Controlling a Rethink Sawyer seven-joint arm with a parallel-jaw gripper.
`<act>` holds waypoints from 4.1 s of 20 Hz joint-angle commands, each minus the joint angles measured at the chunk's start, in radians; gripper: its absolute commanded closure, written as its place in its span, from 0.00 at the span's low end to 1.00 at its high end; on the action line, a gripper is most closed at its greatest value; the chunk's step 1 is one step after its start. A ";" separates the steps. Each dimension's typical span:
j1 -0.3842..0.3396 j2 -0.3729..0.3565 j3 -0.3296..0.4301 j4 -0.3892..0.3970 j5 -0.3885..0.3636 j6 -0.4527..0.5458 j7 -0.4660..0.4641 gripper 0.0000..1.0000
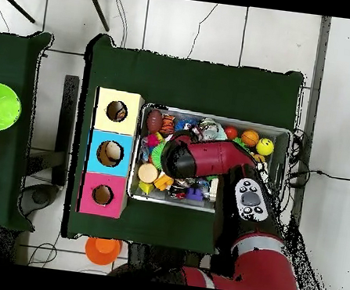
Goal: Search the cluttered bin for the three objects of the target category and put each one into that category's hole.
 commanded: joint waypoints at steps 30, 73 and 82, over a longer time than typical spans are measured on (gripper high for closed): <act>-0.220 -0.144 0.290 0.217 0.081 0.316 -0.067 1.00; -0.270 -0.218 0.407 0.159 0.010 0.541 -0.085 0.00; -0.299 -0.229 0.423 0.197 0.032 0.339 0.017 0.00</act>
